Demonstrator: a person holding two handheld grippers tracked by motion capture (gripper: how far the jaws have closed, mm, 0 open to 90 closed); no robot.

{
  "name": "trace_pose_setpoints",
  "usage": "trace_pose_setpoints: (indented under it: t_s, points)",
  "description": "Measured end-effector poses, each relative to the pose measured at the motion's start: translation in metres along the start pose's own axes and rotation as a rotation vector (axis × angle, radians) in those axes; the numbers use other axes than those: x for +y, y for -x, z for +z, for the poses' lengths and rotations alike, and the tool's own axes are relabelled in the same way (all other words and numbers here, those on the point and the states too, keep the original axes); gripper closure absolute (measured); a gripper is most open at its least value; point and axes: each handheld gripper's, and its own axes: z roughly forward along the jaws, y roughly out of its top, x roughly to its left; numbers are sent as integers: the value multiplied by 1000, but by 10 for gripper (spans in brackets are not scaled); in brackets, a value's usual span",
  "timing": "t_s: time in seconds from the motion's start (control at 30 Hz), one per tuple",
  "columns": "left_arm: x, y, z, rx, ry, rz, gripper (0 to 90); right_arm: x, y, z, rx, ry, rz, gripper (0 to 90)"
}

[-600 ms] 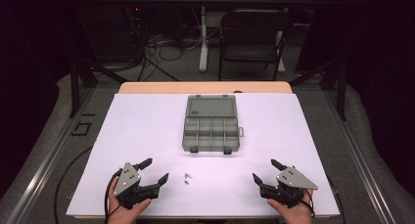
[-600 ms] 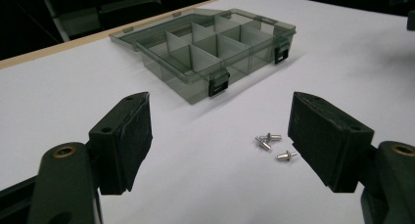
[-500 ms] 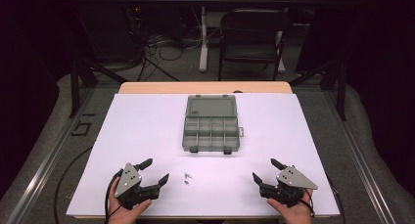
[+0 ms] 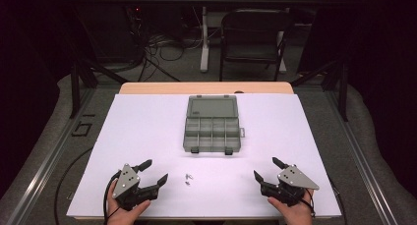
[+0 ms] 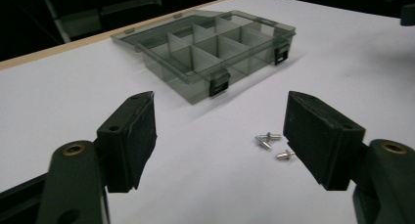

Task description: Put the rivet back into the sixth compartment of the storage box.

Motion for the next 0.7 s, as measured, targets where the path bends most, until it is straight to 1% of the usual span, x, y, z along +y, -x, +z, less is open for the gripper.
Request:
trace_pose_setpoints:
  t_s: [0.03, 0.07, 0.1, 0.13, 0.17, 0.2, 0.23, 0.3, 0.33, 0.37, 0.4, 0.43, 0.47, 0.5, 0.53, 0.57, 0.6, 0.67, 0.7]
  points:
    - [1, 2, 2, -16, -6, 12, 311, 0, 0, 0, 1, 5, -5, 233]
    - [1, 3, 3, -20, -9, 16, 332, 1, -1, -1, 2, 10, -14, 238]
    - [1, 3, 3, -20, -9, 16, 339, 1, -1, -1, 2, 10, -14, 238]
    - [2, 5, 8, -46, -21, 16, 360, 1, -2, -1, 0, 18, -20, 251]
    - [2, 5, 8, -46, -21, 16, 403, 1, -2, -1, 0, 18, -20, 251]
    - [2, 8, 12, -69, -35, 15, 441, 1, -2, 0, -2, 14, -19, 261]
    - [2, 8, 12, -69, -35, 15, 441, 1, -2, 1, -1, 14, -19, 267]
    - [3, 10, 18, -85, -67, 5, 452, 1, -2, 1, -1, 10, -15, 273]
    - [3, 11, 21, -89, -96, -9, 489, 1, 0, 0, -6, 15, -9, 292]
    - [2, 12, 25, -91, -126, -24, 489, 1, 0, 0, -6, 15, -9, 292]
    - [2, 12, 28, -101, -146, -23, 537, 1, 0, 0, -8, 15, -3, 298]
    - [1, 14, 32, -120, -160, -35, 537, 1, 1, -1, -11, 17, -4, 302]
    - [0, 18, 39, -148, -209, -22, 585, 2, 1, -2, -19, 18, 5, 311]
    - [-1, 21, 42, -156, -228, -23, 618, 2, 1, -2, -19, 21, 7, 311]
    - [-1, 23, 45, -158, -242, -9, 633, 2, 1, -2, -20, 22, 12, 312]
    - [-1, 23, 45, -158, -242, -9, 650, 2, 1, -2, -20, 22, 12, 312]
    - [0, 30, 50, -156, -266, 12, 681, 2, 1, -2, -18, 20, 9, 312]
    - [-1, 33, 54, -166, -284, 20, 701, 2, 1, -2, -16, 13, 10, 312]
    - [-1, 33, 56, -162, -292, 21, 711, 2, 1, -1, -17, 15, 8, 313]
